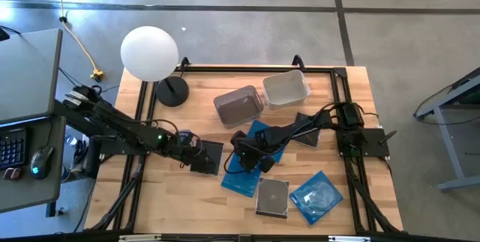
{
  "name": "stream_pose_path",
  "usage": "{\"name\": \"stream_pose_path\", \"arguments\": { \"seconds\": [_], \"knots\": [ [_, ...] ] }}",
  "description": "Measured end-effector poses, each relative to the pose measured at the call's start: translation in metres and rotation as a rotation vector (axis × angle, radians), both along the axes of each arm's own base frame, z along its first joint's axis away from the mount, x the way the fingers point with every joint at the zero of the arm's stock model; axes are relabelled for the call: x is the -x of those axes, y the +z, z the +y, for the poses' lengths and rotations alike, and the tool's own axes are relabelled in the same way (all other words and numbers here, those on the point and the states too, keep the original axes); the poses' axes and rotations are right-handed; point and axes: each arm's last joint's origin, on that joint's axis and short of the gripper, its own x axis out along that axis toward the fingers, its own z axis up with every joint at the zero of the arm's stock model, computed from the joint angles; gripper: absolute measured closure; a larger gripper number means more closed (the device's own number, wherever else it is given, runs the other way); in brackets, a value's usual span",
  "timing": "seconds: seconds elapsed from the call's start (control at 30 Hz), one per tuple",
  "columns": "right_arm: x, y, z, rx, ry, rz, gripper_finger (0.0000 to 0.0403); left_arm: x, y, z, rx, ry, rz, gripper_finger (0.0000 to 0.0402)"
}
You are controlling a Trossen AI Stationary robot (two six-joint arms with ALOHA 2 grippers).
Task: Pick & place jewel cases by type
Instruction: Put the bottom left black CD case into the black bin
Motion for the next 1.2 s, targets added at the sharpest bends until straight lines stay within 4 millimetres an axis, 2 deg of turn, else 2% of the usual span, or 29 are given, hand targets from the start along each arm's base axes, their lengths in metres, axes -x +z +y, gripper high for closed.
{"name": "stream_pose_path", "arguments": {
  "seconds": [0.2,0.27,0.33,0.53,0.73,0.93,1.2],
  "knots": [
    [0.005,0.035,0.007,0.019,0.085,-0.115,0.027,-0.003,-0.001,-0.002,-0.03,0.044,-0.043,0.0285],
    [-0.003,0.053,0.007,0.013,0.135,-0.248,0.027,-0.004,0.0,-0.001,-0.034,0.05,-0.057,0.0285],
    [-0.01,0.061,0.005,-0.011,0.162,-0.345,0.027,-0.001,0.0,0.0,-0.042,0.048,-0.036,0.0285],
    [-0.026,0.041,0.0,-0.022,0.224,-0.418,0.027,0.004,-0.003,0.002,-0.062,0.067,0.028,0.0285],
    [-0.035,0.002,0.0,0.084,0.279,-0.378,0.027,0.011,-0.006,0.006,-0.08,0.136,0.091,0.0285],
    [-0.042,-0.007,0.0,0.082,0.277,-0.419,0.027,0.013,-0.007,0.007,-0.103,0.175,0.092,0.0285],
    [-0.042,-0.008,0.0,0.044,0.323,-0.418,0.027,0.011,-0.008,0.003,-0.007,0.137,0.111,0.0285]
  ]
}}
